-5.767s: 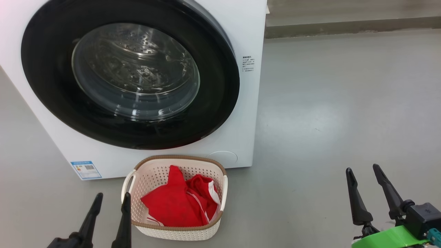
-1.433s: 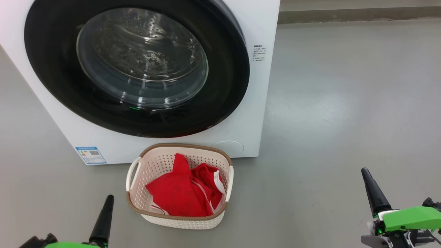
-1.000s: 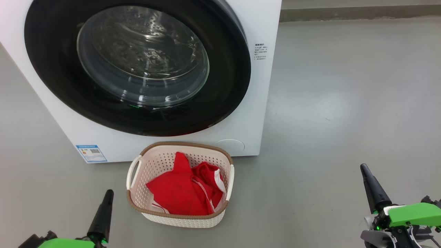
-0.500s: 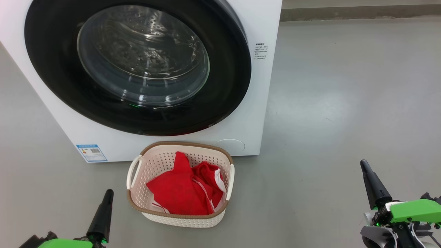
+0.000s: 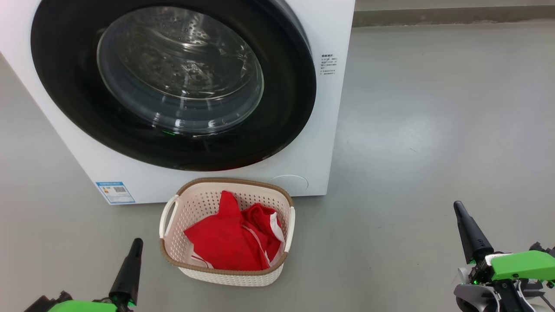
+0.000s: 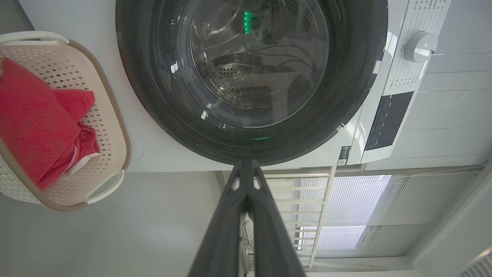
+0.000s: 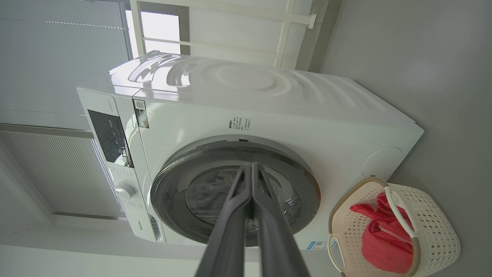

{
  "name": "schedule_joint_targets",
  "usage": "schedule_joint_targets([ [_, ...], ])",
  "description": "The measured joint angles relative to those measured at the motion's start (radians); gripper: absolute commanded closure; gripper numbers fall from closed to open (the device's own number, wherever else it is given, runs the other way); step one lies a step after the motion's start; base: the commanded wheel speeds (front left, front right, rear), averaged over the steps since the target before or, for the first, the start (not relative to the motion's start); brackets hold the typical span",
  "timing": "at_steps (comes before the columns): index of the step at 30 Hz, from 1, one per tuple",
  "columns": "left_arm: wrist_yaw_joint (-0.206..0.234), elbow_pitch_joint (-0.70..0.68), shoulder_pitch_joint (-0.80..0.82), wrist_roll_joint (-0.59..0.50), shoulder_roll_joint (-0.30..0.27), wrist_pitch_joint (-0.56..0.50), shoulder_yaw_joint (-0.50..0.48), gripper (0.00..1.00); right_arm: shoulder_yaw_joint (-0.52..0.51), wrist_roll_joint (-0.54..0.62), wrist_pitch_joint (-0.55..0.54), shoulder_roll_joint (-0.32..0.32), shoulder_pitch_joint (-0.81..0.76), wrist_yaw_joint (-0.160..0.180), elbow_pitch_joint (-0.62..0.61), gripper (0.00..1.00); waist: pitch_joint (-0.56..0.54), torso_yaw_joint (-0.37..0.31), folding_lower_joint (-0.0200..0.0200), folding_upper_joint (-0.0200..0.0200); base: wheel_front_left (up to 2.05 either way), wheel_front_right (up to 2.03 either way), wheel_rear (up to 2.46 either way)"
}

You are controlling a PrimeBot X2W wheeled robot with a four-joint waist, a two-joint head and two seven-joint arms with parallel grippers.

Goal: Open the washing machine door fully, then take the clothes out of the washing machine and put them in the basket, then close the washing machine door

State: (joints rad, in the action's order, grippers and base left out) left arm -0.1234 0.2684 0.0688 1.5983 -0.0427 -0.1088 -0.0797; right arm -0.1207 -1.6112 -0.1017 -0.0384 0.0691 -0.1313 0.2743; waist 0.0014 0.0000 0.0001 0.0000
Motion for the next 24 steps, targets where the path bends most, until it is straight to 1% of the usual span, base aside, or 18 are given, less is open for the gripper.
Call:
schedule_joint_targets([
  [24,0.0,0.0,0.0,0.003,0.0,0.0,0.0,1.0,-0.001,0.0,-0.002,0.0,0.0,0.0,0.0,1.0,0.0,0.0,0.0,0.0,0.0,0.0,0.0],
])
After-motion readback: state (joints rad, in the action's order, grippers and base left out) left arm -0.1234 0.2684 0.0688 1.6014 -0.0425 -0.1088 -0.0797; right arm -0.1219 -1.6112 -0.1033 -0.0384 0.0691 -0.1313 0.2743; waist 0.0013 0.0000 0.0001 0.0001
